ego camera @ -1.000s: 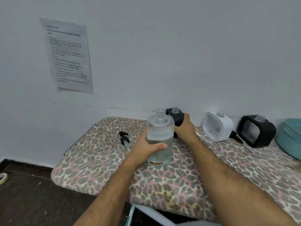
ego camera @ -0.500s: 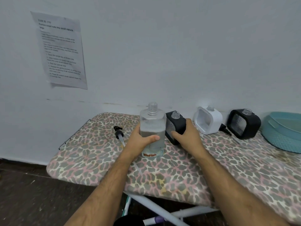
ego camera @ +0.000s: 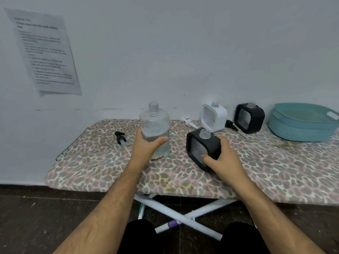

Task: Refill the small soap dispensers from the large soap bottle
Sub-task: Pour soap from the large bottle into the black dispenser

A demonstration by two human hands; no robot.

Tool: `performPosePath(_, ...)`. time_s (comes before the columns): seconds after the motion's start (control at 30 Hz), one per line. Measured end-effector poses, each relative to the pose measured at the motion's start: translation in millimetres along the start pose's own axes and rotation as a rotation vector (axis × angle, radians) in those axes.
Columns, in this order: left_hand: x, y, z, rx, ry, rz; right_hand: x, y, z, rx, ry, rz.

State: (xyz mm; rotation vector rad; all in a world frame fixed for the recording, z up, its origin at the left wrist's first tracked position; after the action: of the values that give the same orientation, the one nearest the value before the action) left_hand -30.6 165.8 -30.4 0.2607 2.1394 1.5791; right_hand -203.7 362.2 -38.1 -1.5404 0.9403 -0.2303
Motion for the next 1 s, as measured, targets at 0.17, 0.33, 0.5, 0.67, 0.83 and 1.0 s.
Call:
performPosePath(0.17,3,5,11,0.028,0.009,-0.067,-11,3,12,-0.012,0.015,-0.016)
performPosePath(0.33,6,7,15,0.045,0.049,-0.184,-20,4,11,-0.037,0.052,-0.043)
performPosePath(0.5,12,16,20,0.082,0.083,-0.297,-10,11,16,-0.078,0.114,-0.138)
performPosePath(0.67,15,30,25,0.119,0.075,-0.414,-6,17,14,-0.062,0.135,-0.15)
performPosePath(0.83,21,45,28,0.182,0.071,-0.621,-3,20,10,-0.08,0.169,-0.103)
performPosePath(1.0,22,57,31,0.27,0.021,-0.842,-3,16,12,-0.144,0.217,0.014)
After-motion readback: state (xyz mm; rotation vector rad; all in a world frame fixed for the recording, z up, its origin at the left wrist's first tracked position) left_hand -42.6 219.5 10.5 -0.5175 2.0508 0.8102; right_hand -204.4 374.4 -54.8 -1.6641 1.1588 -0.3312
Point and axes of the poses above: each hand's wrist, its own z-axis away from the middle knuckle, its own x-axis out of the palm, y = z × x, the point moved 2 cm from there along -z, towards the middle knuckle, and after that the axes turned 10 degrees about -z, right-handed, at the moved point
